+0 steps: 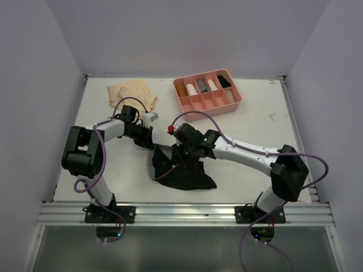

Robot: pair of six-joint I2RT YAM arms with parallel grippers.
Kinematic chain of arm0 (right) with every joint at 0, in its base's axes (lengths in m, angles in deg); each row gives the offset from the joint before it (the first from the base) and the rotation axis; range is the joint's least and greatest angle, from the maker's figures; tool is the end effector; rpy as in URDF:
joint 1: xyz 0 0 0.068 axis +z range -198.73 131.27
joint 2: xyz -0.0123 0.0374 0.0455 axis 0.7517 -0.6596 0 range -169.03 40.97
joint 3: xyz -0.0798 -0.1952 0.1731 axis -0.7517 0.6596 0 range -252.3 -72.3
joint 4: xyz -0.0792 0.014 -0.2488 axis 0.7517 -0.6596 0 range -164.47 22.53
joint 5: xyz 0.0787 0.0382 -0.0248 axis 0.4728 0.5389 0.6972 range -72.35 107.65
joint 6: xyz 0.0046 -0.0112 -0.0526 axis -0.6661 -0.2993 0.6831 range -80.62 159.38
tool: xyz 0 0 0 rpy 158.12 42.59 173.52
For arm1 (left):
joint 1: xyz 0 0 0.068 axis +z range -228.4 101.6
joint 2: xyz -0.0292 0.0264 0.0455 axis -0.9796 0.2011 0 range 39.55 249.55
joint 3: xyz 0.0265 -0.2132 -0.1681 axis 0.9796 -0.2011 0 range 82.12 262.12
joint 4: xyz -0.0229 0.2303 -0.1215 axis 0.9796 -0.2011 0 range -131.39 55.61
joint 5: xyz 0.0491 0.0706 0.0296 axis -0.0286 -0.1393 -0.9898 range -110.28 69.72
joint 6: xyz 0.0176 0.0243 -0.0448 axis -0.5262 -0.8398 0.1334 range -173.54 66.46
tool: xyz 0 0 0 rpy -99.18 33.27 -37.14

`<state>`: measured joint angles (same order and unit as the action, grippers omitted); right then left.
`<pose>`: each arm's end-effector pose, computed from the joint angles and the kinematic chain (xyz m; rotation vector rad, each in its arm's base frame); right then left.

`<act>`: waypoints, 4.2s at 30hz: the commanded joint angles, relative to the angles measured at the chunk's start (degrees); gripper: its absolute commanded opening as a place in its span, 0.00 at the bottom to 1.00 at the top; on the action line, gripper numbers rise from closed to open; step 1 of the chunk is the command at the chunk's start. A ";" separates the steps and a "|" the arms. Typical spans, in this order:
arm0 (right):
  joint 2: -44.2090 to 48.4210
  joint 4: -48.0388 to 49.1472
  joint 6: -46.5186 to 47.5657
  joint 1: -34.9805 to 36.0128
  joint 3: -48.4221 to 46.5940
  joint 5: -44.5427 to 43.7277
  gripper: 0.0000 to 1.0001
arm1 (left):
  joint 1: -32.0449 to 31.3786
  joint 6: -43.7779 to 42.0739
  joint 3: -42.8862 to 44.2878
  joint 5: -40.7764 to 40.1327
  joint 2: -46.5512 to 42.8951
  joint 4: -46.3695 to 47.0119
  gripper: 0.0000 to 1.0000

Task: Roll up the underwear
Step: Flatten the underwear

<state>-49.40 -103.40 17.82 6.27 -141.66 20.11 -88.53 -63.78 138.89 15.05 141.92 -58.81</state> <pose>0.1891 0.2726 0.2538 -0.7828 2.5467 0.5347 0.3174 -0.0777 0.1415 0.6203 2.6041 -0.8507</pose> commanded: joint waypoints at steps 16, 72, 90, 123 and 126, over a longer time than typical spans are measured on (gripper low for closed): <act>-14.22 1.38 1.96 -0.34 -0.25 -7.29 0.40 | 0.55 -1.27 0.36 -1.23 1.69 -0.71 0.06; 22.95 -3.10 17.43 -21.43 -9.13 -5.28 0.00 | 5.03 -14.25 13.55 8.34 -25.35 -2.16 0.00; 29.99 -7.68 0.13 -20.99 12.23 7.20 0.53 | -30.57 -24.84 -9.24 -6.32 -43.40 -12.15 0.51; -4.91 -2.22 -7.09 -5.26 7.40 -7.12 0.23 | -5.08 -14.28 2.56 -7.38 -18.08 -0.27 0.52; -4.56 -3.54 -6.04 -5.26 6.18 -6.94 0.04 | -4.37 -14.46 1.76 -7.47 -18.43 -0.01 0.52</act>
<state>-54.51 -105.91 10.56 0.76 -132.83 14.26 -93.97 -77.16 141.43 7.95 125.59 -60.69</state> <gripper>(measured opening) 0.077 0.523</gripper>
